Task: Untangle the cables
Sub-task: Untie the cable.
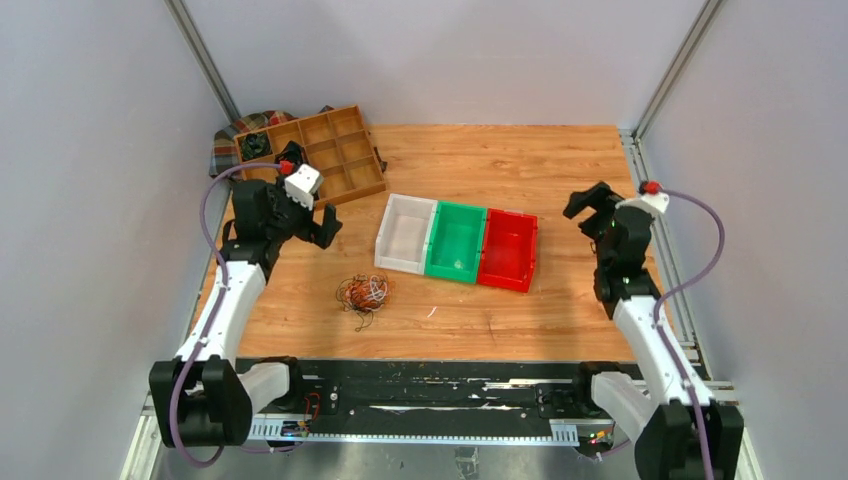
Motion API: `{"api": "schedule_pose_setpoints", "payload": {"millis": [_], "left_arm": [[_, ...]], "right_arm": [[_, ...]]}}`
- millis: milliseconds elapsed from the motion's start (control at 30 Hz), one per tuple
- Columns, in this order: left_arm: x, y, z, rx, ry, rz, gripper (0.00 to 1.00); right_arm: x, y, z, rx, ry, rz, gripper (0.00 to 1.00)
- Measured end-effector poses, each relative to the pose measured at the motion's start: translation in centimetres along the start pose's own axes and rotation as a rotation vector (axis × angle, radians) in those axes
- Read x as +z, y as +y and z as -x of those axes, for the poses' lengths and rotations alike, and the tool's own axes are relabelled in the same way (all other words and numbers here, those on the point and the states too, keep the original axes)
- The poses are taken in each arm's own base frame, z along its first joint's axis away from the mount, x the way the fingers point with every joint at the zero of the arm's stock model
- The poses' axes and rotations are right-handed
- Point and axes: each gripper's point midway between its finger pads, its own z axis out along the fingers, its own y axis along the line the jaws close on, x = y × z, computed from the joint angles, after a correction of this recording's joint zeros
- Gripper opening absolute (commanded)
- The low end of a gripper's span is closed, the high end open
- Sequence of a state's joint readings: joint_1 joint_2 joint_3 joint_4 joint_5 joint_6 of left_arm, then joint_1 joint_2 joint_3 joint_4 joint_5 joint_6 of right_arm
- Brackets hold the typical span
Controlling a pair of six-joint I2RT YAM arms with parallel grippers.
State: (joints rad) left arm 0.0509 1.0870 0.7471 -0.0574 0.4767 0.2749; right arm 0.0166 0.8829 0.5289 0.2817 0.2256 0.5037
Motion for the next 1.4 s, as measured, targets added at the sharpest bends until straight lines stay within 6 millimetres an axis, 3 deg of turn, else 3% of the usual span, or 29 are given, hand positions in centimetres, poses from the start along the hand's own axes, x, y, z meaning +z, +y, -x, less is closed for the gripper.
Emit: {"api": "schedule_pose_setpoints", "payload": {"millis": [133,200,333,433,600,833,1300,1400], "left_arm": [[-0.8,-3.6,-2.3,-0.042,0.149,-0.211,0.98],[-1.3,-5.4,-4.1,-0.085,0.225,-0.304,0.99],[-2.0,-8.3,-6.4,-0.132,0.321,-0.424,0.96],[-2.1,-10.1,-7.1,-0.129,0.357,-0.494,0.91],[-2.2,-12.0,-8.2,-0.114,0.403,-0.576,0.77],[-2.2,-12.7,-10.2,-0.111,0.481,-0.640,0.58],[-2.0,-13.5,-10.6,-0.098,0.503,-0.708,0.06],[-2.0,-13.4,-10.2,-0.113,0.508,-0.698,0.02]], "right_arm": [[1.9,5.1,-1.5,0.001,0.207,0.128,0.91],[1.5,8.2,-3.5,-0.042,0.293,0.200,0.91],[-3.5,14.2,-10.0,-0.189,0.473,0.406,0.87],[-6.2,16.2,-13.0,-0.277,0.563,0.483,0.81],[-9.7,18.0,-16.5,-0.391,0.646,0.575,0.77],[-14.1,20.3,-18.5,-0.478,0.677,0.709,0.71],[-17.4,22.2,-21.4,-0.543,0.722,0.811,0.70],[-17.9,22.5,-22.2,-0.547,0.735,0.822,0.71]]}}
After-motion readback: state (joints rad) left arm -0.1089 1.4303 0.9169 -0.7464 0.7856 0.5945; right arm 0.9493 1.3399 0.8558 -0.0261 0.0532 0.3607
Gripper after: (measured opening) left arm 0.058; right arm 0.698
